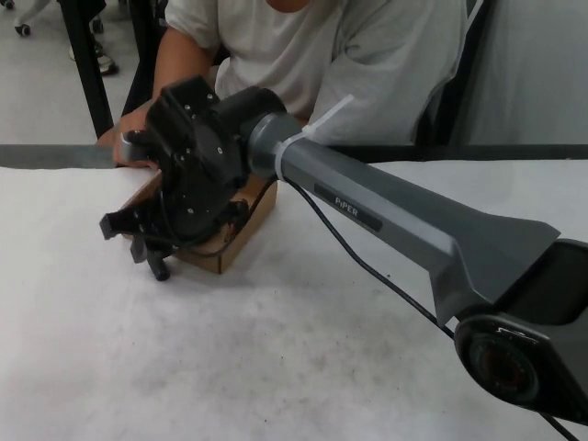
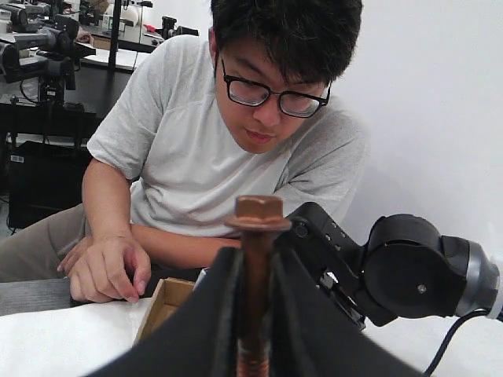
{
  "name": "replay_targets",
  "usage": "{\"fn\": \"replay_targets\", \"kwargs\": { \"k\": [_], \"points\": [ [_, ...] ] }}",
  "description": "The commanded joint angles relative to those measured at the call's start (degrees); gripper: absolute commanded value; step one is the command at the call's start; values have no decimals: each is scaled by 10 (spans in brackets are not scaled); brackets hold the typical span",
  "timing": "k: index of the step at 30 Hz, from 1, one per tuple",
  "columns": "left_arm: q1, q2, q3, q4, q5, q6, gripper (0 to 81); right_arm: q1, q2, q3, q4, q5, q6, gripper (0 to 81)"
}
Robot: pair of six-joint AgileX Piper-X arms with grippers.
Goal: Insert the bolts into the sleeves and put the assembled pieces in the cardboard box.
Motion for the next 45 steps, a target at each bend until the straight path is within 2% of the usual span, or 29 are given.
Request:
{"fn": "replay_targets", "kwargs": {
  "k": [1, 6, 11, 35, 38, 43, 45],
  "points": [
    [1, -5, 0, -11, 0, -4, 8, -5, -1, -6, 13, 10, -18, 312],
    [1, -5, 0, -11, 0, -4, 8, -5, 6, -6, 13, 12, -21, 313],
    [1, -5, 0, -11, 0, -4, 8, -5, 14, -6, 9, 16, -21, 362],
    [1, -5, 0, -11, 0, -4, 8, -3, 34, -6, -1, 106, -17, 334],
    [1, -5, 0, -11, 0, -4, 8, -3, 34, -6, 15, 106, -17, 267],
    [1, -5, 0, -11, 0, -4, 8, -3, 34, -6, 46, 106, -11, 35],
    [1, -5, 0, -11, 0, -4, 8, -3, 34, -6, 45, 102, 11, 1]
  ]
}}
